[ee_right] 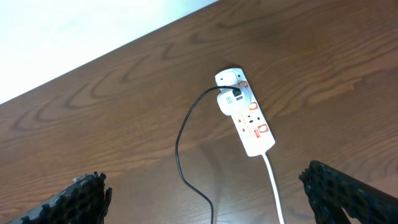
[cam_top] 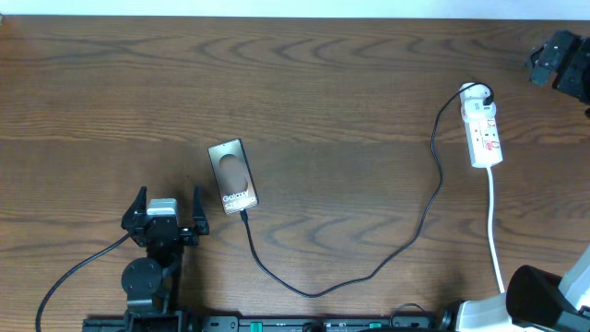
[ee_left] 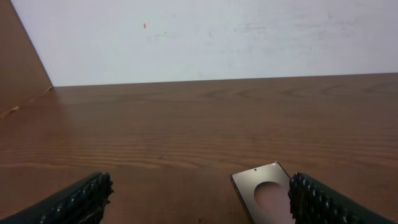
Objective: Plug charger to phone and switch on socket
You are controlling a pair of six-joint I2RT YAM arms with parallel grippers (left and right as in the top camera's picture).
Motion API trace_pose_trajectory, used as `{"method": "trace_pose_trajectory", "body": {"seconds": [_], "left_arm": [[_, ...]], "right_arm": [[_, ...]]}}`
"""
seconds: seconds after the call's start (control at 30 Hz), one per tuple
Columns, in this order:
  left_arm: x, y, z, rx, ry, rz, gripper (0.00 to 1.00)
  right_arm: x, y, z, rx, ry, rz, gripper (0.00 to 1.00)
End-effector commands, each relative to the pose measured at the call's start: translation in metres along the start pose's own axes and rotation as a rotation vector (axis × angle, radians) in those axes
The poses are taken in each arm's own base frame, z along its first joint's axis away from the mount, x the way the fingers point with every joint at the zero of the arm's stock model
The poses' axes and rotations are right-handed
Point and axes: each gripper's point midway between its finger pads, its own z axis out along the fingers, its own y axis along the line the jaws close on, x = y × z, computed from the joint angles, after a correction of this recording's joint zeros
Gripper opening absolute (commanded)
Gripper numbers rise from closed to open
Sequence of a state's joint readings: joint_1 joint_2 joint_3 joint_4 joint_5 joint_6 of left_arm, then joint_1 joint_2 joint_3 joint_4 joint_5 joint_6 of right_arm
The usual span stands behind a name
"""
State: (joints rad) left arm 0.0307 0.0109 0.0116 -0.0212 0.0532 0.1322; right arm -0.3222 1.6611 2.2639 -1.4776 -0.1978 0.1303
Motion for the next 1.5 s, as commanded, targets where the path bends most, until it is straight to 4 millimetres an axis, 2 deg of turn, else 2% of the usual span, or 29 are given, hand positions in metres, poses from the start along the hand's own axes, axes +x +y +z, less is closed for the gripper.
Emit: {"method": "trace_pose_trajectory", "body": {"seconds": [0.0,0.47,0.6,0.73,0.83,0.93,1.0,1.07,1.13,1.17,1.3,1.47], "left_arm": [[0.014,-0.001,0.0,0.001,0.048,0.006,0.93],[0.014,-0.001,0.0,0.001,0.048,0.006,0.93],[0.014,-0.001,0.0,0.001,0.048,0.006,0.93],[0.014,-0.001,0.0,0.001,0.048,0.006,0.93],[0.014,-0.001,0.0,0.001,0.048,0.006,0.93],[0.014,-0.001,0.0,0.001,0.048,0.006,0.93],[0.014,-0.001,0.0,0.001,0.048,0.006,0.93],[0.014,-0.001,0.0,0.001,0.048,0.006,0.92],[0.014,-0.001,0.0,0.001,0.048,0.006,0.93],[0.014,-0.001,0.0,0.001,0.048,0.006,0.93],[0.014,-0.001,0.0,0.001,0.048,0.006,0.93],[0.014,-0.001,0.0,0.001,0.048,0.006,0.93]], "right_arm": [[-0.002,0.003,-0.005,-0.007,-0.016,0.009,0.99],[-0.002,0.002,-0.005,-0.006,-0.014,0.009,0.99],[-0.006,-0.001,-0.011,0.025,-0.051,0.004,0.99],[-0.009,0.026,-0.015,-0.038,-0.138,-0.021,0.99],[-0.003,0.057,-0.006,-0.132,-0.269,-0.106,0.99],[0.017,0.075,0.009,-0.205,-0.369,-0.159,0.99],[0.043,0.082,0.026,-0.259,-0.442,-0.191,0.99],[0.066,0.081,0.04,-0.289,-0.496,-0.207,0.99],[0.099,0.071,0.06,-0.312,-0.559,-0.215,0.99],[0.108,0.068,0.066,-0.316,-0.574,-0.216,0.99],[0.174,0.034,0.099,-0.286,-0.65,-0.203,0.99],[0.228,0.003,0.116,-0.239,-0.701,-0.181,0.99]]}}
